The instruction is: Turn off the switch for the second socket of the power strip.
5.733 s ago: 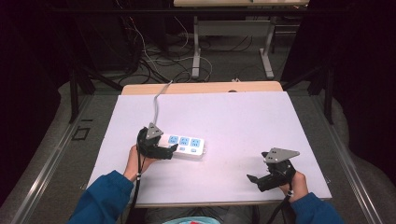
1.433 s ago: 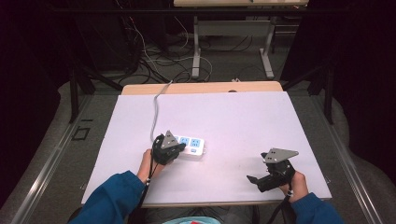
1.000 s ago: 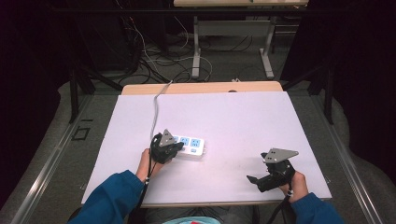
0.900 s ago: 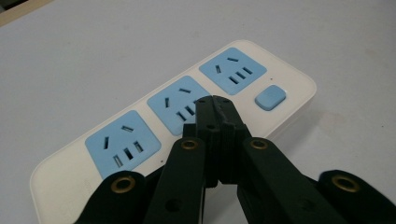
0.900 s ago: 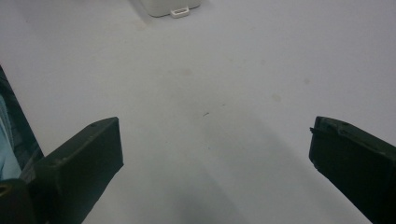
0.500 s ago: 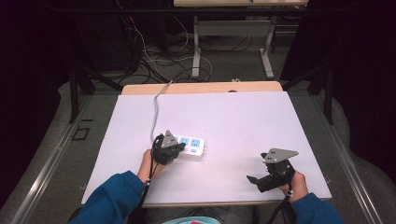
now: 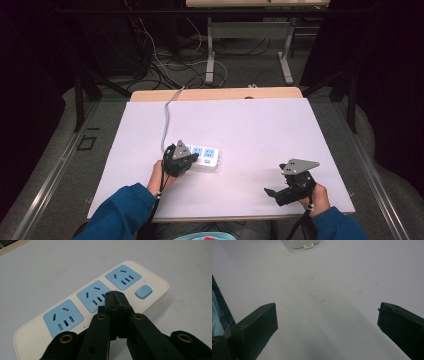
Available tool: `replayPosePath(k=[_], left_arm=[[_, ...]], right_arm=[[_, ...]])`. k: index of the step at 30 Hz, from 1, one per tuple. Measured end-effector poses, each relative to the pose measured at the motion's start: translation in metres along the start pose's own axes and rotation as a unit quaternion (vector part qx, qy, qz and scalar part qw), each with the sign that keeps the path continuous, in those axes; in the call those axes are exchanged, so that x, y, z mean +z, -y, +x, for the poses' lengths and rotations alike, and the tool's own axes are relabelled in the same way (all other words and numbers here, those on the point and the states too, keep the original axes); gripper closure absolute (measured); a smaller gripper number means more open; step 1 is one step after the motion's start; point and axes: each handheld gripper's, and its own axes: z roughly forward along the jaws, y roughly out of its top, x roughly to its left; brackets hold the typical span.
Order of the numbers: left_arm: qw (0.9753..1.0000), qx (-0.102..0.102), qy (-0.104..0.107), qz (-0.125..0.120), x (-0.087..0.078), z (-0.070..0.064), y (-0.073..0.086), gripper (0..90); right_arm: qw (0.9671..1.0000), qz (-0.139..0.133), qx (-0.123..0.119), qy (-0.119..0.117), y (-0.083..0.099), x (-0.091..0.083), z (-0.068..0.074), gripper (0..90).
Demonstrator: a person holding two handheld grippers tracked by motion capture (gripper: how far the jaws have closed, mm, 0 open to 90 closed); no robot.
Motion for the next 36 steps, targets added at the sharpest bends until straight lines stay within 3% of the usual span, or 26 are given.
replayPosePath(k=[36], left_arm=[[1.0000, 0.001, 0.003, 0.004, -0.0007, -0.0009, -0.0012, 90.0]], right_arm=[[1.0000, 0.000, 0.002, 0.002, 0.0000, -0.0002, 0.0005, 2.2]])
